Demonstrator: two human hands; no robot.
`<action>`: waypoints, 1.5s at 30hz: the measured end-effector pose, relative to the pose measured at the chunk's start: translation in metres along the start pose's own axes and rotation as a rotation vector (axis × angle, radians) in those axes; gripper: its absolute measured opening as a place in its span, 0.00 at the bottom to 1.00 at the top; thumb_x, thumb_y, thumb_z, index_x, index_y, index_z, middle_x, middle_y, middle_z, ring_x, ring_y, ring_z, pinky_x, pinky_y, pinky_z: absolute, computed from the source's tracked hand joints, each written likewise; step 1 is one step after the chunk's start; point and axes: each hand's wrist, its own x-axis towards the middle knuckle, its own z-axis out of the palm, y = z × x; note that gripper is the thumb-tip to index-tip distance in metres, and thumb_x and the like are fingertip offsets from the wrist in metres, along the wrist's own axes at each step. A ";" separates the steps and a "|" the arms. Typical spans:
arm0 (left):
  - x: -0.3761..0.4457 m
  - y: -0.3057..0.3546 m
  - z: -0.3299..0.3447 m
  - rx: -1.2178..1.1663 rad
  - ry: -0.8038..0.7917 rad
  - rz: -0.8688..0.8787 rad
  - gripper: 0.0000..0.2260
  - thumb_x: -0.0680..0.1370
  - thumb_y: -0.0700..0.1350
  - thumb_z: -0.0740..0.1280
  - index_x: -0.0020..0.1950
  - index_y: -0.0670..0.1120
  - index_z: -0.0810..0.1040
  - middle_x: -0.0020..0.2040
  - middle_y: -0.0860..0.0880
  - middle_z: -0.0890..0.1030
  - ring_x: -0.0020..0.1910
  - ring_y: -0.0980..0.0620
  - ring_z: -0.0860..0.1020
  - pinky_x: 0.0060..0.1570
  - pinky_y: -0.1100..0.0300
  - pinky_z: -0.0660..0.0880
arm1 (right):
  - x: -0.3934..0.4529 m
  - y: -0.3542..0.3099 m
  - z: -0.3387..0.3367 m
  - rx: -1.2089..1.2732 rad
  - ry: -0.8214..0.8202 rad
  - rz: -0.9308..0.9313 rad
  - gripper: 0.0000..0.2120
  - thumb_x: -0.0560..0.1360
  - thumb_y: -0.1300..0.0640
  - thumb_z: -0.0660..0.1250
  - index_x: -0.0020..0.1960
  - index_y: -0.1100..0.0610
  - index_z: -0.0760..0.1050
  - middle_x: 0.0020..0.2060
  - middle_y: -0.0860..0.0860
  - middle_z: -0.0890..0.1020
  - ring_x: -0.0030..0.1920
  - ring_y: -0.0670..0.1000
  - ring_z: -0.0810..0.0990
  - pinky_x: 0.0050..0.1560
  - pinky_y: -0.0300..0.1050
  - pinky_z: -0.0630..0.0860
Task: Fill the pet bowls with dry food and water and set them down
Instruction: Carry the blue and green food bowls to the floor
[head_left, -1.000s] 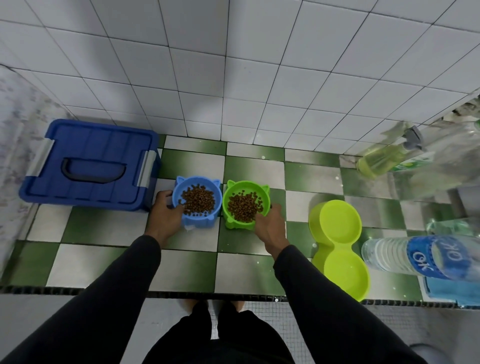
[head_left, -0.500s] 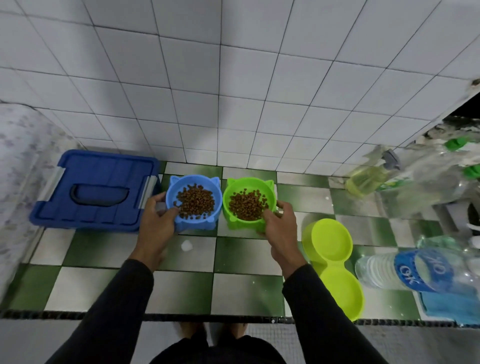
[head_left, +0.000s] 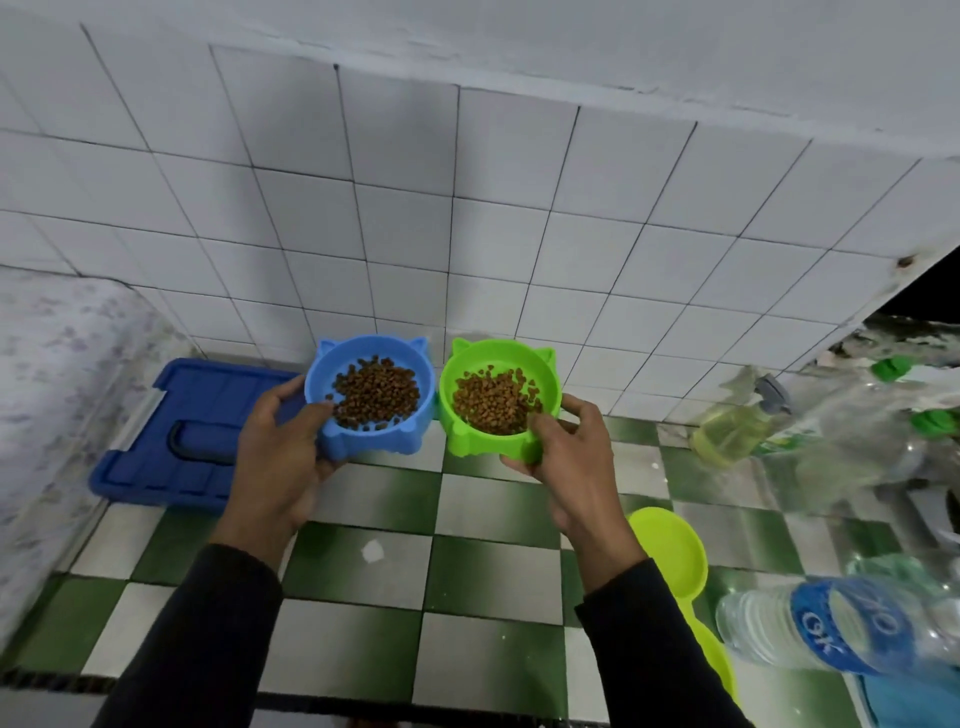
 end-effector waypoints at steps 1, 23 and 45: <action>-0.004 0.005 0.000 -0.019 0.004 0.003 0.11 0.82 0.38 0.66 0.57 0.55 0.77 0.52 0.46 0.84 0.44 0.48 0.84 0.40 0.50 0.82 | -0.003 -0.005 0.001 0.020 -0.016 -0.004 0.18 0.79 0.65 0.66 0.67 0.57 0.70 0.57 0.58 0.78 0.54 0.56 0.83 0.42 0.57 0.85; -0.077 0.095 -0.083 -0.283 0.277 0.169 0.14 0.81 0.39 0.69 0.67 0.45 0.79 0.52 0.46 0.87 0.45 0.48 0.87 0.39 0.50 0.85 | -0.064 -0.067 0.093 0.054 -0.313 -0.088 0.18 0.80 0.62 0.67 0.69 0.58 0.73 0.57 0.59 0.80 0.52 0.58 0.84 0.40 0.57 0.85; -0.127 0.183 -0.372 -0.416 0.652 0.348 0.17 0.79 0.39 0.71 0.68 0.47 0.79 0.53 0.43 0.86 0.41 0.45 0.85 0.34 0.55 0.82 | -0.235 -0.017 0.364 -0.046 -0.727 -0.077 0.13 0.81 0.61 0.66 0.65 0.59 0.74 0.55 0.57 0.81 0.50 0.59 0.85 0.39 0.57 0.84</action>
